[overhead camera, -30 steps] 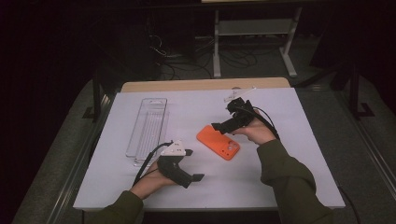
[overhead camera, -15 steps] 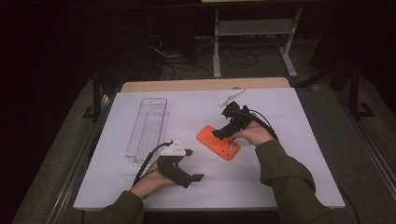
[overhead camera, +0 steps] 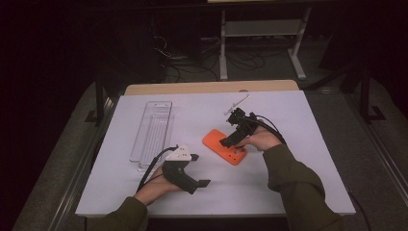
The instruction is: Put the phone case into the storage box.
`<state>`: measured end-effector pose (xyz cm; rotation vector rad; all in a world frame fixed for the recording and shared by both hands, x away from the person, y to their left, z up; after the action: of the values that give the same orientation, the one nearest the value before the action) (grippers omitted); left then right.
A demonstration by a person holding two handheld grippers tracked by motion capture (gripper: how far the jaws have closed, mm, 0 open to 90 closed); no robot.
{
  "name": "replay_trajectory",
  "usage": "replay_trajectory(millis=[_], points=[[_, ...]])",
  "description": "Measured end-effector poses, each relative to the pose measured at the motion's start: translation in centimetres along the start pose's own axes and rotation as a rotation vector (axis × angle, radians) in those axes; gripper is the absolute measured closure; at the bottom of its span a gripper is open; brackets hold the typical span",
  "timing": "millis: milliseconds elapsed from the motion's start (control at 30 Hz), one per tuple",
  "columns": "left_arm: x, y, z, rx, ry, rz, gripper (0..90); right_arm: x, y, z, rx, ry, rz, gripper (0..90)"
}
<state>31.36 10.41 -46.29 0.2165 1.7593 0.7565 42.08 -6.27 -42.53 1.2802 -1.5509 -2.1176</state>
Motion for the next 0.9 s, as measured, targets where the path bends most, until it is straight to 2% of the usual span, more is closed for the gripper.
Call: replay_trajectory(millis=[133, 167, 267, 600, 900], points=[[0.0, 0.0, 0.0, 0.004, 0.003, -0.005, 0.0, 0.2, -0.4, 0.1, -0.004, 0.006, 0.03, 0.0], [0.0, -0.1, -0.2, 0.008, 0.017, -0.008, 0.0, 0.3, -0.7, 0.2, -0.006, 0.009, 0.043, 0.0], [-0.1, 0.0, -0.2, 0.005, 0.004, -0.008, 0.0, 0.4, -0.9, 0.3, -0.017, 0.014, 0.052, 0.0], [0.0, 0.0, -0.1, 0.006, 0.005, -0.003, 0.0, 0.8, -2.0, 0.4, -0.008, 0.023, 0.104, 0.0], [-0.1, 0.0, -0.2, 0.008, 0.003, -0.004, 0.0, 1.4, -3.2, 0.5, -0.013, 0.034, 0.179, 0.0]])
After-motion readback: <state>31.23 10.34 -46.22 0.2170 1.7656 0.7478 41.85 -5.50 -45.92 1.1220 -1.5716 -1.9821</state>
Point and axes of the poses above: each handheld gripper's, and its own axes: y roughly backward along the jaws, x roughly out of its underside, z roughly to its left, the point moved 6 cm from there along -y, roughly forward along the jaws, and after that the axes turned 2 degrees about z, right-handed, at the moved point
